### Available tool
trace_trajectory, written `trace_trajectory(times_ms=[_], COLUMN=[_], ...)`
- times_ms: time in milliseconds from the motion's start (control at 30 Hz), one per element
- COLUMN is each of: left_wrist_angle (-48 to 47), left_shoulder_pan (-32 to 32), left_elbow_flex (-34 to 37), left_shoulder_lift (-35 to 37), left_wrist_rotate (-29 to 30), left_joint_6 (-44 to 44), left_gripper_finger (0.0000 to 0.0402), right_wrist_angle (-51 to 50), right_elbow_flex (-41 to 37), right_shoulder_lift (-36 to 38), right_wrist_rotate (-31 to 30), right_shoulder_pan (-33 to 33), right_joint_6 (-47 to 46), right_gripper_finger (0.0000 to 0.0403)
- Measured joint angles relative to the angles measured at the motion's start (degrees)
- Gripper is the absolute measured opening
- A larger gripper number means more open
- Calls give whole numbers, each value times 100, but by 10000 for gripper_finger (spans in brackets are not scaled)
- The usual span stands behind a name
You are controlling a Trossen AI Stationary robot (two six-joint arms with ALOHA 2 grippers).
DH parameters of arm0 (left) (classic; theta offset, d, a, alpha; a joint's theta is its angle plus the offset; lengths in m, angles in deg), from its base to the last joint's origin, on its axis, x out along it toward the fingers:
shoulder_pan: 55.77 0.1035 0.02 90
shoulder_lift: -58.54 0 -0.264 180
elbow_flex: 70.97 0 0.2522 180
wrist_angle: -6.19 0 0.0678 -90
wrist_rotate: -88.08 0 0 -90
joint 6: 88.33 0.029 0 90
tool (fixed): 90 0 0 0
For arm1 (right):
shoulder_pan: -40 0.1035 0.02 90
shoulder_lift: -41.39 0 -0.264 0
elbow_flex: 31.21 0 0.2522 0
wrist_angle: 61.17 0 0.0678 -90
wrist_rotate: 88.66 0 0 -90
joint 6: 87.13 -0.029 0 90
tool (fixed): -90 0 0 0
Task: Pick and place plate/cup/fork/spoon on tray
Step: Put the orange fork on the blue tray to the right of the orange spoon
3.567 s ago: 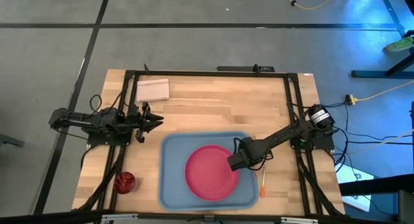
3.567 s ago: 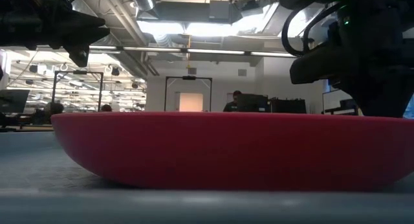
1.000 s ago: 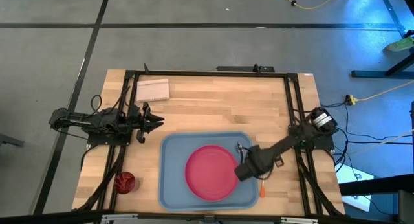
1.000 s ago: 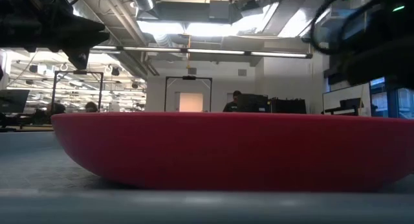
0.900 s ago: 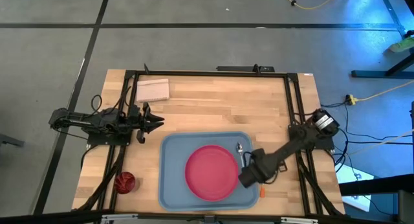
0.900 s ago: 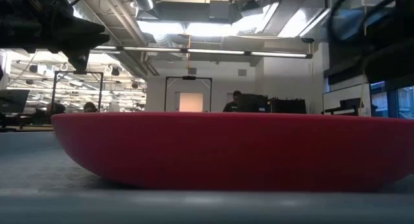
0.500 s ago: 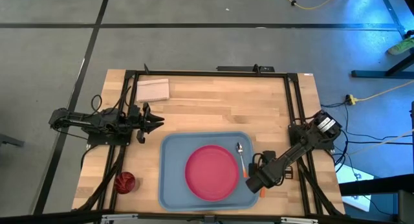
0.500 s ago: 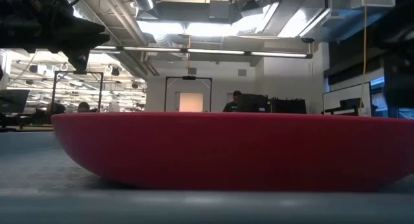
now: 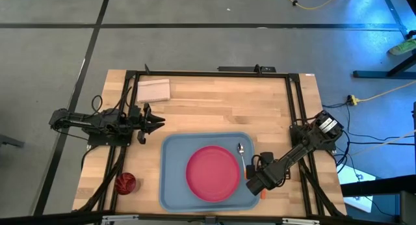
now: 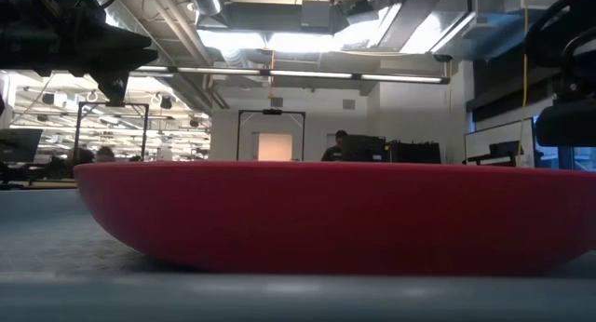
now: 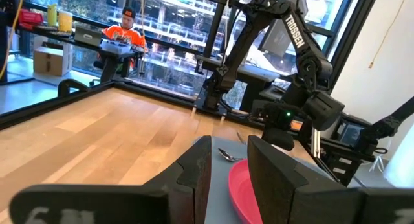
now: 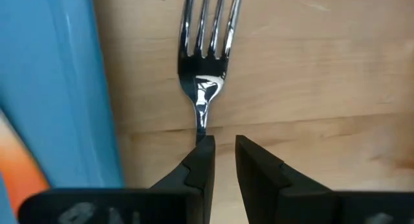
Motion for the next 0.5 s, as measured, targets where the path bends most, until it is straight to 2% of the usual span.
trace_trajectory(times_ms=[367, 500], left_wrist_angle=[0, 0], left_shoulder_pan=[0, 1], left_elbow_flex=[2, 2], left_shoulder_lift=[0, 1], left_wrist_rotate=[2, 2], left_joint_6=[2, 2], left_gripper_finger=[94, 94], right_wrist_angle=[-155, -127], right_elbow_flex=[2, 12], right_shoulder_lift=[55, 167], right_wrist_rotate=[-82, -342], right_shoulder_pan=[-33, -33], right_joint_6=[68, 124], right_gripper_finger=[67, 67])
